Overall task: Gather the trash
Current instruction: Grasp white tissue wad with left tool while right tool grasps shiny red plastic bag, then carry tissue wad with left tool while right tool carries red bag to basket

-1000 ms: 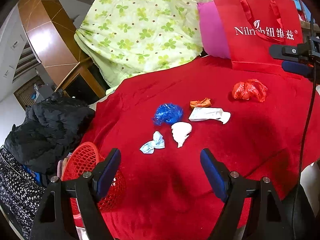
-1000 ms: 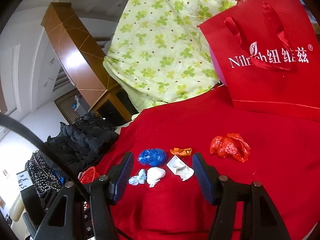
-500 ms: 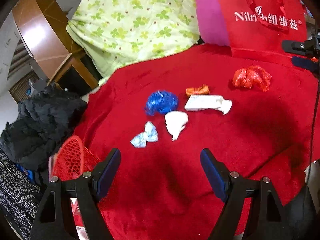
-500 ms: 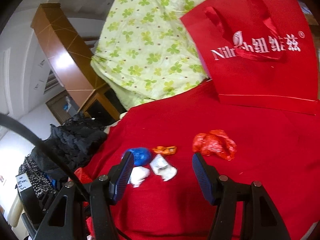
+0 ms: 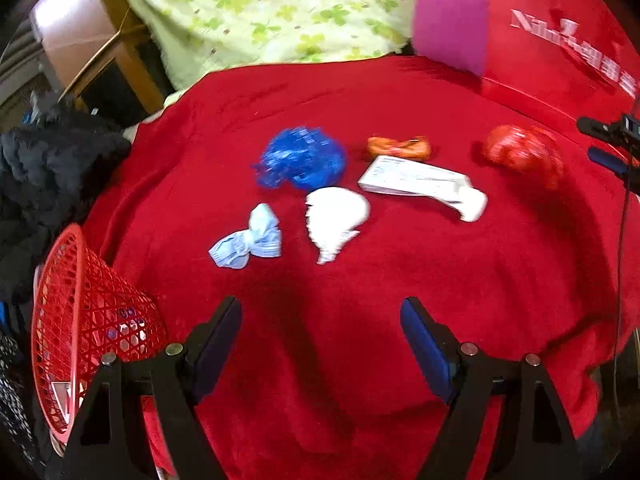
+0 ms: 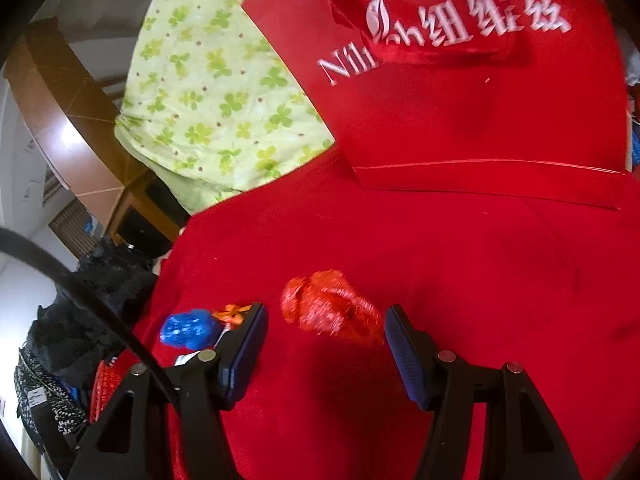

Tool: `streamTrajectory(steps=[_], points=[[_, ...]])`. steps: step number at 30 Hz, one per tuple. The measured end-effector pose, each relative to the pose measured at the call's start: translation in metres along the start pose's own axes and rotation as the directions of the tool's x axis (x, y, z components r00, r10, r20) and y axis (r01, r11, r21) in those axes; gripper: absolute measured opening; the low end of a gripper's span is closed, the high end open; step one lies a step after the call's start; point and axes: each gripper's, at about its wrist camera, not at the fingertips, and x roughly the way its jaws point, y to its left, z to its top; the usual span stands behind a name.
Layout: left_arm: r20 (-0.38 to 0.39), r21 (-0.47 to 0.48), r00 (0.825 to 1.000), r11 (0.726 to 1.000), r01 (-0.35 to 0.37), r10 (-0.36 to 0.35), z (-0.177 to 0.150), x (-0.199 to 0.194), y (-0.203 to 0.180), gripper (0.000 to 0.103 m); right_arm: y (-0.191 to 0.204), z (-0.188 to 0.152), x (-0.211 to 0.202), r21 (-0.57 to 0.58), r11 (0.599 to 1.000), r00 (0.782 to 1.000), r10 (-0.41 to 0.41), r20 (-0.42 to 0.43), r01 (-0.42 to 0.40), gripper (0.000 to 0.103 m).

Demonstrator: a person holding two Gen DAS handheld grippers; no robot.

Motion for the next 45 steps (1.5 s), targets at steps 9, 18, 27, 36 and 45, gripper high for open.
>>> streamTrajectory(steps=[9,18,27,36,45], points=[[-0.052,-0.138,0.998,0.99,0.016,-0.023,0.01,0.04,0.049,0.082,0.0,0.022,0.072,-0.05,0.998,0.998,-0.036,-0.058,0.034,0.065],[-0.018,-0.117,0.99,0.983,0.14,-0.143,0.055,0.081,0.031,0.082,0.02,0.005,0.118,-0.106,0.994,0.989,0.009,-0.151,-0.025,0.064],[-0.073,-0.136,0.954,0.951,0.278,-0.29,0.059,0.118,0.011,0.053,0.036,-0.017,0.117,-0.207,0.976,0.978,0.026,-0.205,-0.069,0.056],[-0.054,-0.15,0.94,0.934,0.325,-0.336,0.039,0.097,0.0,0.028,0.039,-0.032,0.076,-0.179,0.98,0.98,0.055,-0.192,-0.09,0.053],[0.026,-0.166,0.946,0.932,0.323,-0.323,0.0,0.027,0.012,0.028,0.046,-0.03,0.01,-0.122,0.983,0.987,0.123,-0.106,-0.135,0.053]])
